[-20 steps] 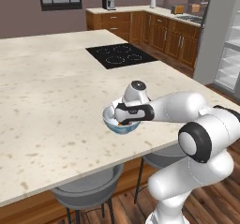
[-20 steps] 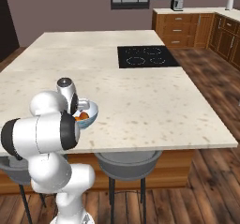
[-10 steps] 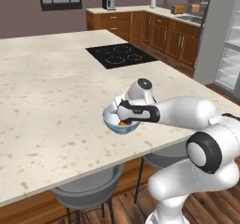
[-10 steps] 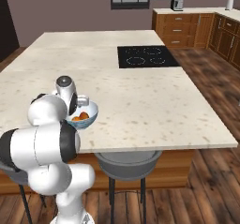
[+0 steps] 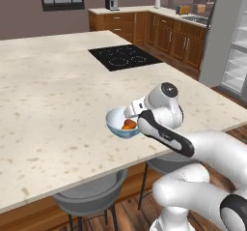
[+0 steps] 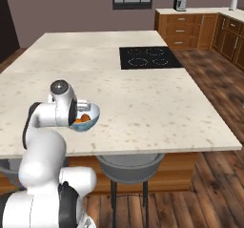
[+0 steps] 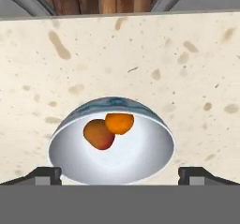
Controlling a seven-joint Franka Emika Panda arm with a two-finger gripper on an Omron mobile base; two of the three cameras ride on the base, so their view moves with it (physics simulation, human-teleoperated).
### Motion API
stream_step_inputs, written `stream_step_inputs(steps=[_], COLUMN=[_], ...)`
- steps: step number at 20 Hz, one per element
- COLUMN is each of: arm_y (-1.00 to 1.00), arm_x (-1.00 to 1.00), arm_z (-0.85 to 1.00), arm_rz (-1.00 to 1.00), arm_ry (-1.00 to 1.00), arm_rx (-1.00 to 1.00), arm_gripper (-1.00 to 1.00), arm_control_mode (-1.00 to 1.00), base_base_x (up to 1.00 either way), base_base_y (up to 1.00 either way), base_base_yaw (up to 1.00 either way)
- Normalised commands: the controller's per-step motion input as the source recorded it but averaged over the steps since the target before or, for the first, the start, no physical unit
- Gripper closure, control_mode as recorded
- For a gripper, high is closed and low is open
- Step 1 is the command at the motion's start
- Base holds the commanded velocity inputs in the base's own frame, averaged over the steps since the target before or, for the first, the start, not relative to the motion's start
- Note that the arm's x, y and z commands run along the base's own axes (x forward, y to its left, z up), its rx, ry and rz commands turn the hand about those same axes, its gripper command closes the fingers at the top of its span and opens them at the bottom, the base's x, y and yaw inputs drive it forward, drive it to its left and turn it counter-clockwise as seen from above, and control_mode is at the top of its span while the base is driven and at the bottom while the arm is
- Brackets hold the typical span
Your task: Retrieve the tangerine and mango from the fridge and place them into the bowl on the dining table.
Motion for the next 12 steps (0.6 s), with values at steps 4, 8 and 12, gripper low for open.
stream_step_inputs(steps=[4, 8, 12], arm_y=[-0.62, -0.61, -0.52], arm_x=[-1.0, -1.0, -1.0], arm_z=[0.57, 0.5, 0.42], arm_rz=[-0.11, -0.08, 0.0], arm_ry=[0.0, 0.0, 0.0], arm_rx=[-0.11, -0.14, -0.13], arm_gripper=[-1.0, -1.0, -1.0], arm_control_mode=[-1.0, -1.0, -1.0], base_base_x=[0.0, 0.0, 0.0], base_base_y=[0.0, 0.0, 0.0], base_base_yaw=[0.0, 0.0, 0.0])
